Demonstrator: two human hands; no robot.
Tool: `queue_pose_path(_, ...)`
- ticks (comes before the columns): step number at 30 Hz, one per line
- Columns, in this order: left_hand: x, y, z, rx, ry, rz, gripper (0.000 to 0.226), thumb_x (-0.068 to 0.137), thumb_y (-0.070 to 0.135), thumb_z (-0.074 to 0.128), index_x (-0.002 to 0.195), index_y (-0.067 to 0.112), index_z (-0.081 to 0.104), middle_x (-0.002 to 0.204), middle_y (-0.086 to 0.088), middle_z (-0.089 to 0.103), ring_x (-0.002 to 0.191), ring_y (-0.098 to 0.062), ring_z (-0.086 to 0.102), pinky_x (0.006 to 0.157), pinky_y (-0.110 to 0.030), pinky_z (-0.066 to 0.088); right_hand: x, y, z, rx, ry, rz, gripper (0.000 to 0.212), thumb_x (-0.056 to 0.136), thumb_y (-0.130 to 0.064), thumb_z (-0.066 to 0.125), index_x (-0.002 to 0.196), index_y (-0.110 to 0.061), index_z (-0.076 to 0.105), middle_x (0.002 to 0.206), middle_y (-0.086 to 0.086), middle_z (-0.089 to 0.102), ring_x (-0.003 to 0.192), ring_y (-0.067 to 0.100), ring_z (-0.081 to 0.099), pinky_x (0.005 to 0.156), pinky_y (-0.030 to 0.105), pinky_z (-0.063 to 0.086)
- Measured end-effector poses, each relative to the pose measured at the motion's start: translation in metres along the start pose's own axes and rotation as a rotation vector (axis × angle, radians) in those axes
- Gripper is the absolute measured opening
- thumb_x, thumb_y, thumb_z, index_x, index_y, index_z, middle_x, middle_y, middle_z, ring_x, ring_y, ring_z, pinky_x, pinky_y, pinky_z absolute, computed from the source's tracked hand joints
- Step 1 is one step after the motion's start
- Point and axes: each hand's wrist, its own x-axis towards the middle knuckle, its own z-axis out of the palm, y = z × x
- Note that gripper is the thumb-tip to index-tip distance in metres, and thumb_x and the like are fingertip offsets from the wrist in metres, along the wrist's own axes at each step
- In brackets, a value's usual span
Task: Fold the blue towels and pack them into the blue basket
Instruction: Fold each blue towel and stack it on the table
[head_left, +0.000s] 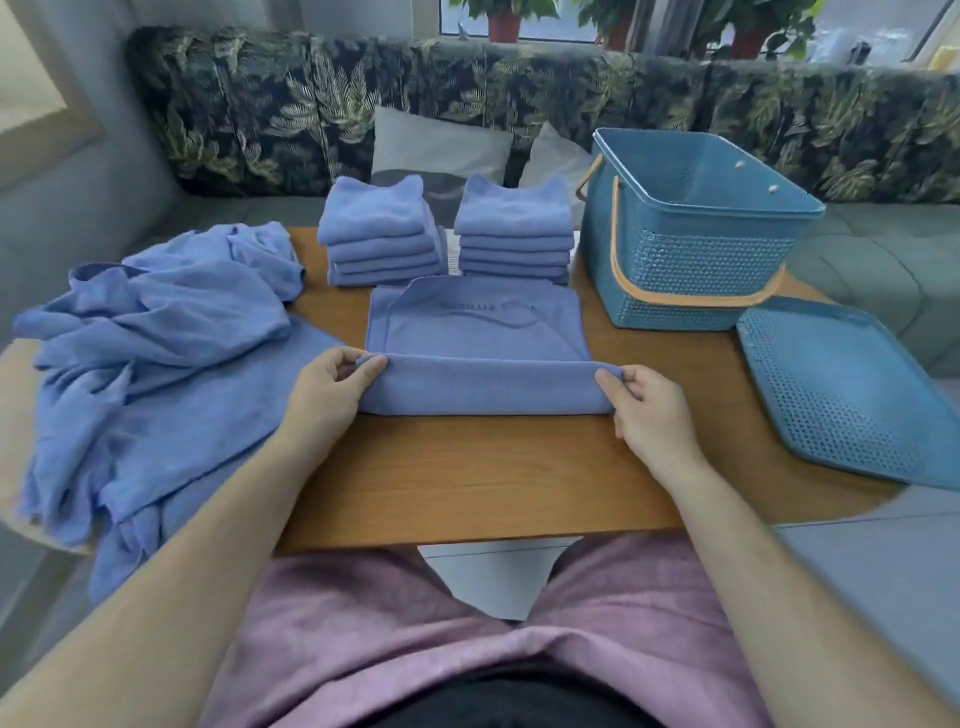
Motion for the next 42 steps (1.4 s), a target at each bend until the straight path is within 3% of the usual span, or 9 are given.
queue_pose_path(11,-0.005,-0.003,-0.004,0.029,-0.020,0.013,0.022,0.095,0.037,0.067,0.087,0.017,0.068,0.058,0.022,0.058,0.061,0.004,0.048,0.058,-0.008,0.037,0.002,0.004,0.002,-0.080,0.017,-0.028,0.035,0.102,-0.045,0.053,0.085,-0.016,0.066,0.064,0.015,0.059,0.055,0.017,0.050,0.061,0.046,0.049)
queue_pose_path(16,-0.008,-0.001,-0.004,0.019,-0.038,0.029,0.025,0.096,0.036,0.066,0.089,0.012,0.067,0.058,0.021,0.057,0.060,0.005,0.048,0.058,-0.009,0.037,0.000,0.003,0.002,-0.050,0.006,-0.044,0.032,0.103,-0.042,0.053,0.084,-0.020,0.067,0.054,-0.005,0.056,0.052,0.013,0.051,0.058,0.040,0.047)
queue_pose_path(22,-0.013,0.008,-0.008,-0.154,-0.096,-0.004,0.071,0.101,0.046,0.053,0.057,-0.010,0.057,0.062,-0.023,0.060,0.067,-0.022,0.063,0.077,-0.025,0.047,-0.003,-0.004,0.000,0.151,-0.014,0.072,0.071,0.099,-0.061,0.050,0.043,-0.019,0.062,0.061,0.013,0.067,0.071,0.027,0.067,0.080,0.039,0.049)
queue_pose_path(26,-0.013,0.001,-0.001,0.173,-0.122,0.126,0.049,0.095,0.040,0.066,0.058,0.008,0.062,0.056,0.005,0.059,0.063,-0.013,0.056,0.073,-0.033,0.045,-0.007,-0.006,0.009,-0.344,0.008,-0.311,0.043,0.097,-0.052,0.051,0.075,-0.024,0.075,0.078,-0.015,0.072,0.098,0.019,0.058,0.085,0.032,0.046)
queue_pose_path(28,-0.011,-0.002,0.006,0.431,-0.144,0.337,0.029,0.090,0.049,0.065,0.083,0.022,0.073,0.083,0.014,0.067,0.084,-0.008,0.060,0.084,-0.036,0.047,-0.011,-0.012,0.022,-0.531,-0.072,-0.463,0.041,0.093,-0.058,0.049,0.108,-0.031,0.075,0.118,-0.016,0.070,0.120,0.017,0.051,0.100,0.038,0.043)
queue_pose_path(32,-0.015,-0.007,0.021,0.750,-0.346,0.442,0.058,0.089,0.069,0.046,0.136,0.039,0.058,0.147,0.013,0.049,0.142,-0.013,0.039,0.114,-0.042,0.033,-0.023,-0.018,0.040,-0.796,-0.433,-0.333,0.063,0.098,-0.070,0.033,0.154,-0.042,0.034,0.165,-0.015,0.023,0.153,0.013,0.015,0.123,0.039,0.016)
queue_pose_path(36,-0.020,0.004,0.024,0.805,-0.305,0.507,0.048,0.089,0.071,0.038,0.091,0.036,0.070,0.095,0.014,0.061,0.093,-0.013,0.057,0.082,-0.038,0.046,-0.031,-0.039,0.026,-0.820,-0.426,-0.331,0.045,0.094,-0.068,0.045,0.129,-0.042,0.057,0.135,-0.016,0.050,0.129,0.015,0.043,0.108,0.036,0.036)
queue_pose_path(39,-0.029,0.013,0.027,0.744,-0.345,0.507,0.053,0.094,0.061,0.046,0.056,0.024,0.045,0.057,0.007,0.046,0.060,-0.011,0.047,0.058,-0.036,0.039,-0.041,-0.062,0.018,-0.852,-0.501,-0.260,0.037,0.092,-0.067,0.049,0.093,-0.033,0.064,0.102,-0.013,0.059,0.101,0.011,0.055,0.087,0.037,0.049)
queue_pose_path(42,-0.042,0.011,0.036,0.683,-0.266,0.627,0.034,0.093,0.052,0.054,0.067,0.030,0.053,0.069,0.013,0.051,0.071,-0.008,0.049,0.066,-0.032,0.040,-0.048,-0.061,0.024,-0.819,-0.402,-0.388,0.033,0.094,-0.060,0.051,0.093,-0.031,0.067,0.098,-0.012,0.063,0.101,0.015,0.057,0.087,0.038,0.048)
